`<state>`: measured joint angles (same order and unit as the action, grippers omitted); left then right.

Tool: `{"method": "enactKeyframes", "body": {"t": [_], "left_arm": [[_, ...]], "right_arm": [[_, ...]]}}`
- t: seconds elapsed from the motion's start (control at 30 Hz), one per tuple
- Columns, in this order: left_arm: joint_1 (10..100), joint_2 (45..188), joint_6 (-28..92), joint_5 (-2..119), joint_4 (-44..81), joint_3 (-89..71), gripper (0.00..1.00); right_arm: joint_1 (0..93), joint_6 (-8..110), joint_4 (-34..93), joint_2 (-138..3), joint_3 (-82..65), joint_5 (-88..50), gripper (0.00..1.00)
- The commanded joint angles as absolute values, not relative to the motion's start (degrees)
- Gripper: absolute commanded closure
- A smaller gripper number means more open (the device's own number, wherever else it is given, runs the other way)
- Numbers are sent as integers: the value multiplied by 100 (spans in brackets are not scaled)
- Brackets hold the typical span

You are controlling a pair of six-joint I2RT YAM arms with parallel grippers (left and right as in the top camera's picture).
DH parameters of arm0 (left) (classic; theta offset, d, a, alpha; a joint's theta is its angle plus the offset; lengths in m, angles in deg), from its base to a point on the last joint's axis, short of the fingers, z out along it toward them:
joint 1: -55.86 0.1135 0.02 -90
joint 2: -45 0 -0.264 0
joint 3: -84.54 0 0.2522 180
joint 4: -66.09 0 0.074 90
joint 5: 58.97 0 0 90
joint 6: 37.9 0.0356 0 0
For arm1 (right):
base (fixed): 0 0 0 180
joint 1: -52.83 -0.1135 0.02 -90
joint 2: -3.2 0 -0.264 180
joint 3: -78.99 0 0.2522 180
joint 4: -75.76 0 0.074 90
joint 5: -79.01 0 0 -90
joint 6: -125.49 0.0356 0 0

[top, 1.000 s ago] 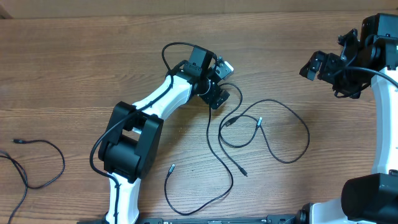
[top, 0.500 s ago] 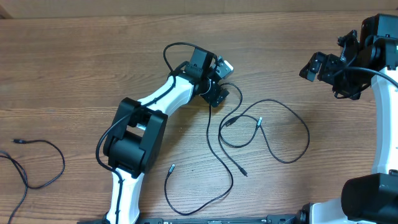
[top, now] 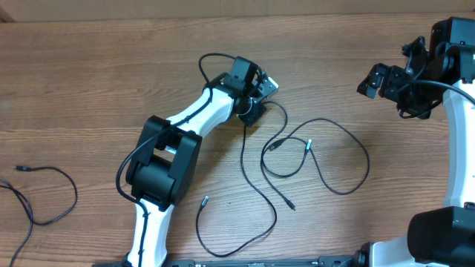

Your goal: Untangle cables

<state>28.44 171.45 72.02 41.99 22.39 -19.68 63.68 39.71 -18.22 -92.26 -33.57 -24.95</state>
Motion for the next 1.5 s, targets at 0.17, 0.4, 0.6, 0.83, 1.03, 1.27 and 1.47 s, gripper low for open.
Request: {"method": "enactKeyframes", "body": {"t": [0.17,0.4,0.6,0.83,1.03,1.27,1.47], "left_arm": [[2820,16227,7224,3170,322,-4311,96],[2840,15267,6985,3032,-353,-6138,96],[3120,14535,6988,1819,-176,-6643,96],[3924,14332,7025,247,-145,-6626,95],[5386,14579,6303,177,-781,-6621,96],[7106,14789,5125,857,-1398,-6621,96],[8488,15042,4229,1170,-1712,-6621,96]], "right_arm": [[6383,3834,-1785,-9230,-3333,-2455,0],[6383,3792,-1787,-9230,-3333,-2455,0],[6383,3792,-1809,-9230,-3333,-2455,0],[6383,3794,-1811,-9230,-3333,-2457,0],[6383,3794,-1846,-9230,-3333,-2455,0],[6381,3792,-1844,-9230,-3333,-2455,0],[6381,3794,-1840,-9230,-3333,-2455,0]]}}
